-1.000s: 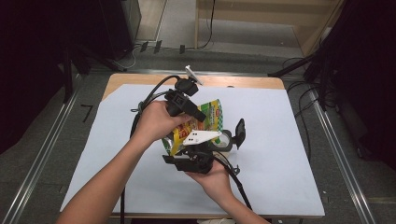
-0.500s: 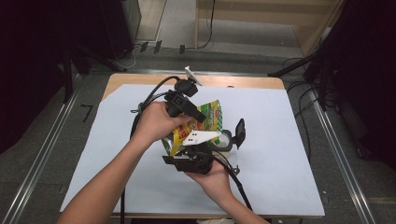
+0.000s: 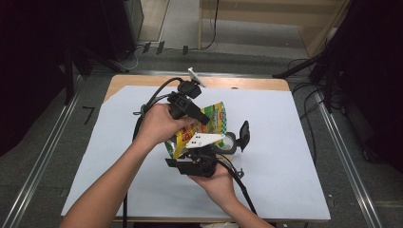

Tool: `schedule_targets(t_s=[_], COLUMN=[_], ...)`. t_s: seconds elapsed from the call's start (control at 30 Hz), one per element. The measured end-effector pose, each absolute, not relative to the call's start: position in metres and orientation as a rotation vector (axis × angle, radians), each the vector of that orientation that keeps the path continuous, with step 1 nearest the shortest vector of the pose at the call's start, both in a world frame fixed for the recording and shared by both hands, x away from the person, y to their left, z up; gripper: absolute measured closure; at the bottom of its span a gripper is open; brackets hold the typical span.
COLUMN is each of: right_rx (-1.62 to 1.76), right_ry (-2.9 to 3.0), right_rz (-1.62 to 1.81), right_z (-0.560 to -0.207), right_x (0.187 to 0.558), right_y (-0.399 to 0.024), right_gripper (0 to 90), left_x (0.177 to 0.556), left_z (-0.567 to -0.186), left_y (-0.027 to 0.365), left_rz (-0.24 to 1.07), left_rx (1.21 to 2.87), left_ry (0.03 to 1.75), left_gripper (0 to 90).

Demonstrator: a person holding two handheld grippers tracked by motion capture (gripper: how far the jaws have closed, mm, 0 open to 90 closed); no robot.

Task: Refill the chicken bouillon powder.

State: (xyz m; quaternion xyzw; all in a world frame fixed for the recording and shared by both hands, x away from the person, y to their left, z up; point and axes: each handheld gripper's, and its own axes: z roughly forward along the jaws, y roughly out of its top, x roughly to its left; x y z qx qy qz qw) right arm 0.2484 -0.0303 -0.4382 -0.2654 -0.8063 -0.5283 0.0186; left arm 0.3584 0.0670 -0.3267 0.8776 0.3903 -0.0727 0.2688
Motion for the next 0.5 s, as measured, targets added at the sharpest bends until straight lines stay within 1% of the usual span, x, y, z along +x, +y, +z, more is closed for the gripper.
schedule_targets(t_s=[0.5], right_rx=[-0.825], right_ry=[-2.499], right_rz=[-1.642], right_z=[-0.4374], right_x=[0.2478], right_y=[-0.0305], right_gripper=[66.4], left_x=[0.3589], left_z=[-0.3271], left_y=[0.0662], left_rz=[-0.199], left_rx=[2.362], left_ry=[1.055], left_gripper=[81.7])
